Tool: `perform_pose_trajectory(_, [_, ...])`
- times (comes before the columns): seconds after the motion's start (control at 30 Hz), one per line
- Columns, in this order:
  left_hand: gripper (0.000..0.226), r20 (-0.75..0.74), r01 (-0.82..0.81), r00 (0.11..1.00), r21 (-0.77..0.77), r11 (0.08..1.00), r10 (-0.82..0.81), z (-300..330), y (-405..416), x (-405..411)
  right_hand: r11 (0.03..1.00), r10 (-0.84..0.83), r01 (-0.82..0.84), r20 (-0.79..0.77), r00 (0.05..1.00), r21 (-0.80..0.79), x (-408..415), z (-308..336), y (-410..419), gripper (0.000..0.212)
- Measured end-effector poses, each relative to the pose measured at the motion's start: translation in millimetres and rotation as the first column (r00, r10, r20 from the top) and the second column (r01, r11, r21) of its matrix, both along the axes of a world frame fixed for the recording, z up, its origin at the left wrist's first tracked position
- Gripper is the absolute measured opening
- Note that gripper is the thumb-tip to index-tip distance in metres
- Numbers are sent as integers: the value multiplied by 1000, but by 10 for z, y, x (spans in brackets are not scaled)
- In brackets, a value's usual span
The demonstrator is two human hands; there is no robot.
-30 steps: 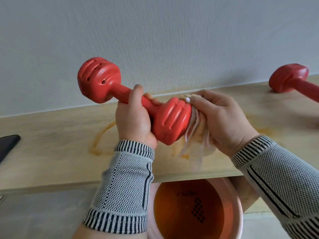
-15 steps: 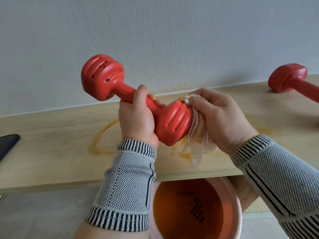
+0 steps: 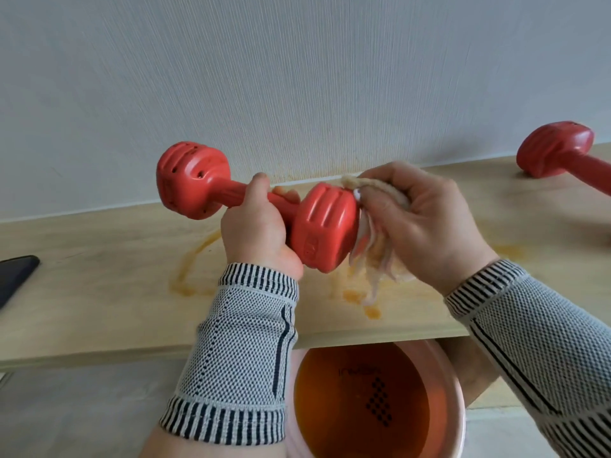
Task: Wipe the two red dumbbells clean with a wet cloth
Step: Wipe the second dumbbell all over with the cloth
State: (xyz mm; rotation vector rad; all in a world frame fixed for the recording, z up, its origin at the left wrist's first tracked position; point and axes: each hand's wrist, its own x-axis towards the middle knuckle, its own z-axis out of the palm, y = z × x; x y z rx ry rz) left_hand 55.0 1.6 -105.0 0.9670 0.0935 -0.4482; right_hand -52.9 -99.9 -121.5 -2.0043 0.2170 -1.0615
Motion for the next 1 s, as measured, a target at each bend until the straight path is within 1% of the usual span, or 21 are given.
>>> perform_pose_trajectory(0.03, [19, -20, 18, 1000, -14, 1000, -18, -4, 3, 23, 1000, 3, -3, 4, 1000, 27, -7, 7, 11, 7])
perform_pose_trajectory(0.07, [19, -27, 28, 999, -28, 999, -29, -15, 6, 51, 1000, 17, -17, 13, 1000, 12, -13, 18, 45, 7])
perform_pose_trajectory(0.17, [22, -25, 43, 999, -20, 999, -44, -41, 1, 97, 987, 82, -79, 14, 997, -143, -6, 41, 186, 12])
perform_pose_trajectory(0.2, [23, -22, 29, 999, -4, 1000, -29, -46, -5, 95, 988, 89, -89, 1, 996, -129, 4, 38, 208, 11])
perform_pose_trajectory(0.23, [21, -24, 3, 1000, -4, 1000, -3, -39, -12, 78, 994, 90, -90, -12, 996, -55, 14, 31, 205, 9])
perform_pose_trajectory(0.3, [14, -49, -31, 998, -50, 998, 28, -1, -25, 44, 983, 58, -49, -43, 997, 176, 41, 23, 168, 5])
perform_pose_trajectory(0.33, [11, -64, -29, 998, -80, 996, 24, 10, -37, 37, 957, 49, -29, -62, 997, 288, 56, 13, 133, 8])
perform_pose_trajectory(0.4, [9, -49, 3, 999, -114, 993, -8, 21, -41, 27, 865, 88, -46, -61, 994, 500, 78, -15, 53, 16])
perform_pose_trajectory(0.43, [9, -16, 22, 1000, -106, 994, -24, 16, -37, 31, 819, 112, -66, -45, 993, 570, 83, -23, 26, 21])
perform_pose_trajectory(0.47, [9, 38, 35, 999, -81, 996, -32, 6, -31, 40, 797, 129, -80, -39, 991, 598, 86, -33, 5, 25])
perform_pose_trajectory(0.5, [11, 98, 40, 995, -55, 998, -35, 0, -24, 36, 797, 141, -86, -45, 989, 598, 81, -35, -3, 28])
perform_pose_trajectory(0.53, [18, 163, 35, 986, -28, 999, -30, -10, -23, 33, 808, 144, -83, -60, 988, 583, 72, -34, -9, 28])
perform_pose_trajectory(0.6, [31, 258, 2, 966, 9, 1000, -5, -35, -30, 25, 844, 129, -60, -93, 987, 532, 48, -25, -3, 20])
perform_pose_trajectory(0.63, [35, 282, -19, 959, 15, 1000, 14, -42, -42, 23, 868, 113, -48, -103, 988, 495, 34, -19, 2, 16])
perform_pose_trajectory(0.7, [39, 289, -53, 957, 39, 998, 40, -56, -80, -1, 931, 56, -18, -95, 994, 364, 24, 1, 47, 18])
perform_pose_trajectory(0.77, [38, 243, -103, 966, 52, 993, 88, -84, -128, -6, 993, -51, 57, -57, 997, 105, 31, 1, 106, 26])
perform_pose_trajectory(0.8, [33, 194, -121, 975, 50, 991, 109, -87, -136, 14, 994, -93, 91, -24, 995, -61, 38, -6, 147, 29])
perform_pose_trajectory(0.87, [14, 60, -95, 994, 14, 995, 94, -59, -118, 60, 923, -110, 124, 58, 992, -364, 52, -46, 229, 31])
perform_pose_trajectory(0.9, [10, -11, -54, 998, -30, 998, 54, -40, -98, 68, 878, -88, 120, 90, 992, -462, 55, -70, 264, 31])
perform_pose_trajectory(0.93, [13, -57, -12, 998, -68, 998, 8, -21, -72, 82, 843, -63, 112, 110, 992, -525, 61, -85, 286, 30])
perform_pose_trajectory(1.0, [13, -76, 23, 997, -128, 991, -33, 5, -20, 129, 806, -29, 100, 129, 991, -584, 67, -109, 287, 26])
